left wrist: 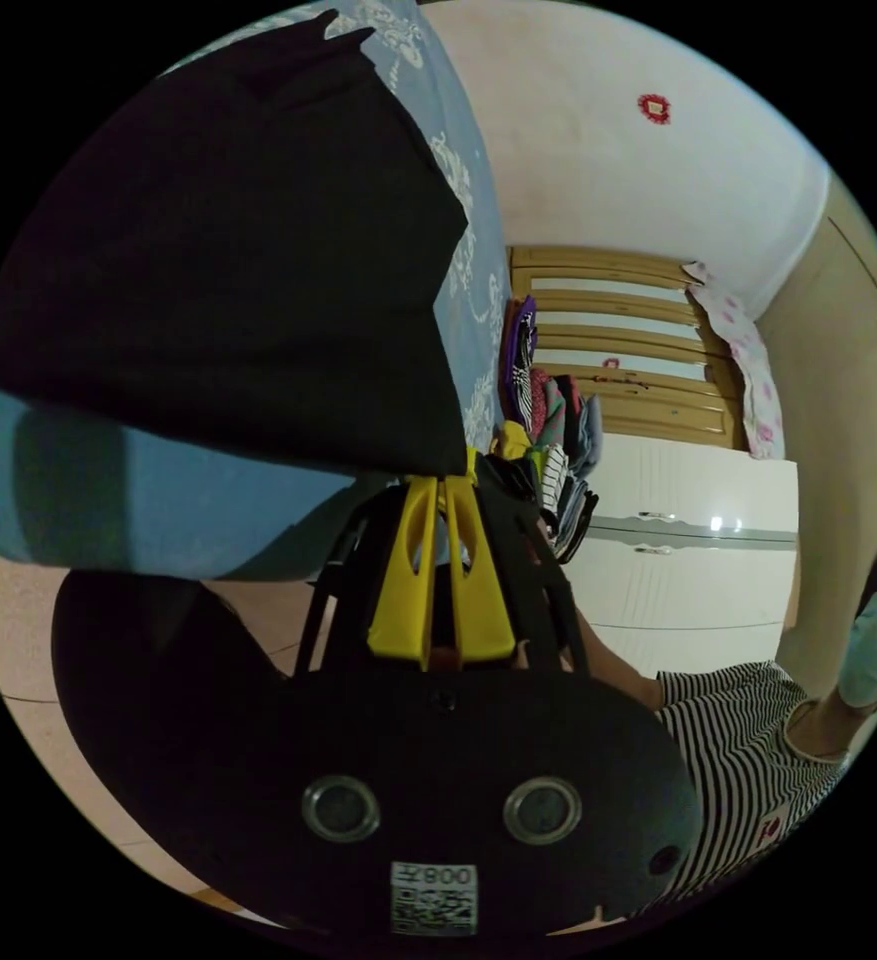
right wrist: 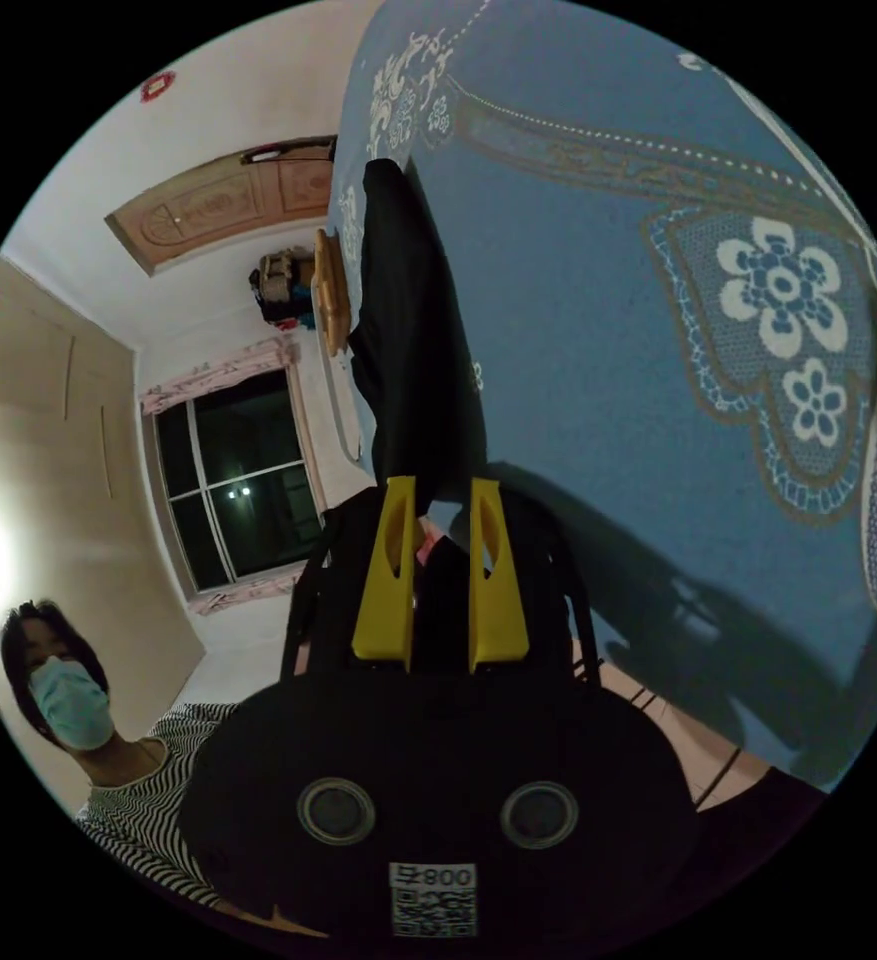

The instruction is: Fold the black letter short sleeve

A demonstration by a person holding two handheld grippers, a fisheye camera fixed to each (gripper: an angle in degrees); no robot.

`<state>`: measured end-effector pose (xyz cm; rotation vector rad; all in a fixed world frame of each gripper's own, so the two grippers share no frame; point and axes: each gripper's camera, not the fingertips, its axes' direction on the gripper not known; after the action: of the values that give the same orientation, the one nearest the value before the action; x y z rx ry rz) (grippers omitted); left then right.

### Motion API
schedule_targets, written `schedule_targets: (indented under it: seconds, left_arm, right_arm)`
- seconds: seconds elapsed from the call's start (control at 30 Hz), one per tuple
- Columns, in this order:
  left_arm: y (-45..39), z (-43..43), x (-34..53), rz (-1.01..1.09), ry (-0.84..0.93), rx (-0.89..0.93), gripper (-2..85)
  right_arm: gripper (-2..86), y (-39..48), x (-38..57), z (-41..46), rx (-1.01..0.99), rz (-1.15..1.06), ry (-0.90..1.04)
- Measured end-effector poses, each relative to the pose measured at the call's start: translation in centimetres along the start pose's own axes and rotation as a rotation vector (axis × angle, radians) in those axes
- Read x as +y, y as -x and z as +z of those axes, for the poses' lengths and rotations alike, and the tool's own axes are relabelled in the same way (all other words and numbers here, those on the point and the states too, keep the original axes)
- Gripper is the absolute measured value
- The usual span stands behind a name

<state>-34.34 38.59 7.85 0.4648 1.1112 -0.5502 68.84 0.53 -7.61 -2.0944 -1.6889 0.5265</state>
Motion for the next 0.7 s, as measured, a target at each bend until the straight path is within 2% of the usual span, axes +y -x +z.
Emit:
schedule_targets:
  seconds: [0.27,0.47,0.7]
  left_arm:
    - [0.4,-0.7,0.1,0.007,-0.012,0.016,1.3]
    - [1.0,-1.3,0.3,-0.007,0.005,0.006,1.5]
    - [1.2,-3.4,1.2,0.013,-0.003,0.019,2.6]
  right_arm:
    - [9.4,-2.4,1.5,-3.7,-0.083,0.033,-0.056]
    - [9.6,-3.3,1.6,-4.3,-0.106,0.028,-0.024]
    - [4.2,-3.4,1.9,-4.6,-0.112,0.018,0.044]
